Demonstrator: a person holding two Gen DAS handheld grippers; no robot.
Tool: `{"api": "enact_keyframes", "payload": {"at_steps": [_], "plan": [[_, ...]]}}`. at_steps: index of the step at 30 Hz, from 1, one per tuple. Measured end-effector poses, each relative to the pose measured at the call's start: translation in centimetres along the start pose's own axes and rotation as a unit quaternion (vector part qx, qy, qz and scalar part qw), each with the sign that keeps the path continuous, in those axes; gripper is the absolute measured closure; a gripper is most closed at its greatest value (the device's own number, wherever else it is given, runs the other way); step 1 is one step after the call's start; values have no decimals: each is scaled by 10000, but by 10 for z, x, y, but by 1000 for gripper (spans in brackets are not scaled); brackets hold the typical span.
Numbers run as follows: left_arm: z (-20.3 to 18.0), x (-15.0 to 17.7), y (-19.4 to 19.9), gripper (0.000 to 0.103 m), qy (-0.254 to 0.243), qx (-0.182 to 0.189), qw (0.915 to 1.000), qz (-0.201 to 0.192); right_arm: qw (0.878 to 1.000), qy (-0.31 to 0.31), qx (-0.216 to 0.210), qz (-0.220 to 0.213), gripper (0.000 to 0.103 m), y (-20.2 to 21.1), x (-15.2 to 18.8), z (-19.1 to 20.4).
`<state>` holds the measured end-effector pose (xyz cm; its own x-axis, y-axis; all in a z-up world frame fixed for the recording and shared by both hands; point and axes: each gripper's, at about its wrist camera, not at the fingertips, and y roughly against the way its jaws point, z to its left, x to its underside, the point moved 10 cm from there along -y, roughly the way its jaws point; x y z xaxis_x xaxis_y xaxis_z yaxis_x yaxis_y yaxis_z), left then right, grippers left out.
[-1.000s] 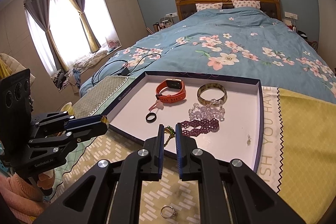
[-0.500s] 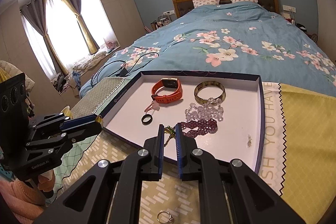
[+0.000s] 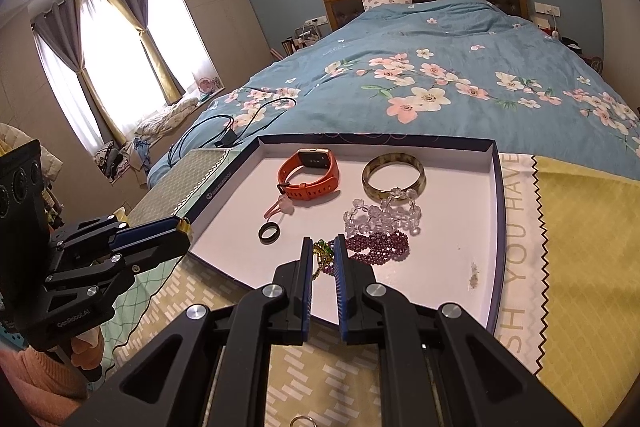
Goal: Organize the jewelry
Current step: 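Lower the green-gem ring over the tray with the right tool while the left tool lowers the amber ring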
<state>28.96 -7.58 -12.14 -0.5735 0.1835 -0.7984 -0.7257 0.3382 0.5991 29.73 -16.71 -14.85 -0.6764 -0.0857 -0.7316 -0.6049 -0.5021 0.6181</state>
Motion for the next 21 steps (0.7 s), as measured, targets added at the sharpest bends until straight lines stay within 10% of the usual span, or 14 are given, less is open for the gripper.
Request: {"api": "enact_keyframes", "payload": {"at_steps": [21], "plan": [[6, -2, -19, 86, 36, -97, 9999, 126, 10000, -60, 35, 65, 94, -7, -2, -7]]}}
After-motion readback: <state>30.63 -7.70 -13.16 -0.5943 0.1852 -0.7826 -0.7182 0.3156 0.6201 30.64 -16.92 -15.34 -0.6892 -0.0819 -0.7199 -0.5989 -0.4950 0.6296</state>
